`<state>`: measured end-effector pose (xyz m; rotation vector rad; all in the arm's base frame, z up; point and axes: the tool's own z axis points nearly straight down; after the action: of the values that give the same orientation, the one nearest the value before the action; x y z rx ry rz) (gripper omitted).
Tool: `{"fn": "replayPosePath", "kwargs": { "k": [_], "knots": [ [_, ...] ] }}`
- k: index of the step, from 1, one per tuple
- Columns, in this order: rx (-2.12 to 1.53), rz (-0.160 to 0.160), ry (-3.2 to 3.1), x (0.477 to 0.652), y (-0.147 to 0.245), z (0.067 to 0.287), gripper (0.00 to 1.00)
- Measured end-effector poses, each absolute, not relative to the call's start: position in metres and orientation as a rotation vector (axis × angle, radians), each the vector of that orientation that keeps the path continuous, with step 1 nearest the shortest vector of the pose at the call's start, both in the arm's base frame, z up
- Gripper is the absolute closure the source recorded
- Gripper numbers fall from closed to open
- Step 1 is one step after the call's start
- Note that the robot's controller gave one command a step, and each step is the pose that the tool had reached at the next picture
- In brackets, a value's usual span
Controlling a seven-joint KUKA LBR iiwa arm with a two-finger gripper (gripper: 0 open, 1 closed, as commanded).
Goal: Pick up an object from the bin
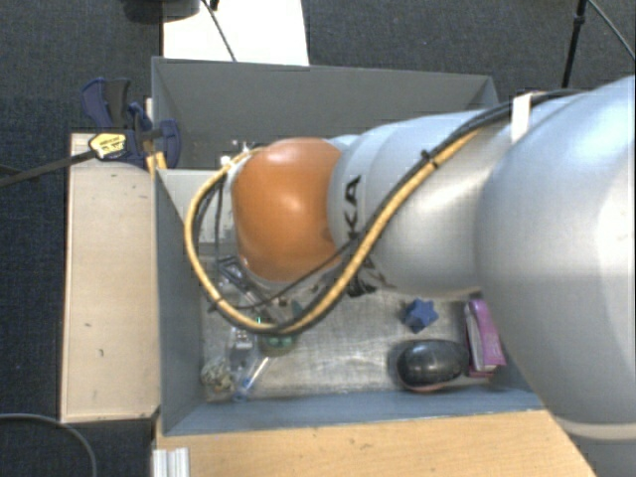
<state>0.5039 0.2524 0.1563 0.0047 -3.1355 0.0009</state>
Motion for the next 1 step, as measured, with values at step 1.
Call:
{"fn": "replayPosePath", "kwargs": {
  "k": [1],
  "knots": [
    [0.393,-0.002,-3.121,0.5195,0.1804,0.0712,0.0]
  ]
}}
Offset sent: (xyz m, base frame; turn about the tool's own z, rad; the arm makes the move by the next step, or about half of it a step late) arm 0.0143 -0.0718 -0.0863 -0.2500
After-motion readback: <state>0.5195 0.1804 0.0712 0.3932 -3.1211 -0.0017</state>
